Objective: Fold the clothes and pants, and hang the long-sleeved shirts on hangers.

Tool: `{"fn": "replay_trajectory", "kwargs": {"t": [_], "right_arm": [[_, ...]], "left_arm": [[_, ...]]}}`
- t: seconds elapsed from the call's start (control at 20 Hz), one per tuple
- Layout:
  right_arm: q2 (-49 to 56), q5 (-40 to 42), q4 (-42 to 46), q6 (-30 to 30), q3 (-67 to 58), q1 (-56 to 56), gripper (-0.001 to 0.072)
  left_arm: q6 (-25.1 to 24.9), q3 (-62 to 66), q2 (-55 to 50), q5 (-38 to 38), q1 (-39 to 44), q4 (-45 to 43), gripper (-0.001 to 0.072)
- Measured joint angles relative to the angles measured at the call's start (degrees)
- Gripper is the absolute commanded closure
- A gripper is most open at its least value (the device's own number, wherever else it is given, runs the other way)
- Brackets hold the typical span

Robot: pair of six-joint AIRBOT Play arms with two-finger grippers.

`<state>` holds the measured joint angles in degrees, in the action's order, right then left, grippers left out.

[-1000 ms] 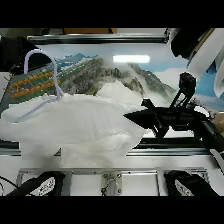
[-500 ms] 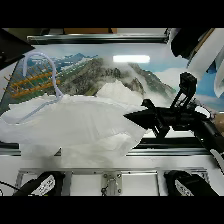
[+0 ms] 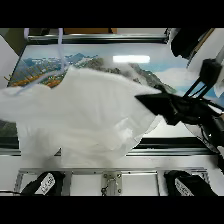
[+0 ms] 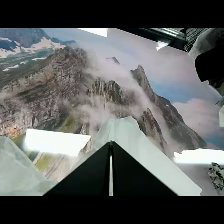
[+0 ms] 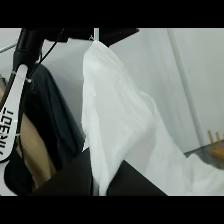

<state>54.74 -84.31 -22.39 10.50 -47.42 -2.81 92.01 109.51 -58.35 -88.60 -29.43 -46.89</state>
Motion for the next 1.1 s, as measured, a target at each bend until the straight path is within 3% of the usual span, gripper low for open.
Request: {"fn": "replay_trajectory", "kwargs": {"t": [0.45,0.7,1.1], "right_arm": [[-2.54,9.18,-0.87,0.66,-14.05,24.11,0.0708],[-6.08,21.09,0.44,1.07,-17.7,37.22,0.0707],[-9.33,46.73,20.59,7.43,-27.26,49.09,0.0708]], "left_arm": [[-0.92,-2.29,3.58,0.26,-0.83,0.2,0.0693],[-1.6,-12.07,7.54,3.26,0.74,0.26,0.0693],[-2.99,-22.56,6.34,13.11,23.56,-6.86,0.0693]]}}
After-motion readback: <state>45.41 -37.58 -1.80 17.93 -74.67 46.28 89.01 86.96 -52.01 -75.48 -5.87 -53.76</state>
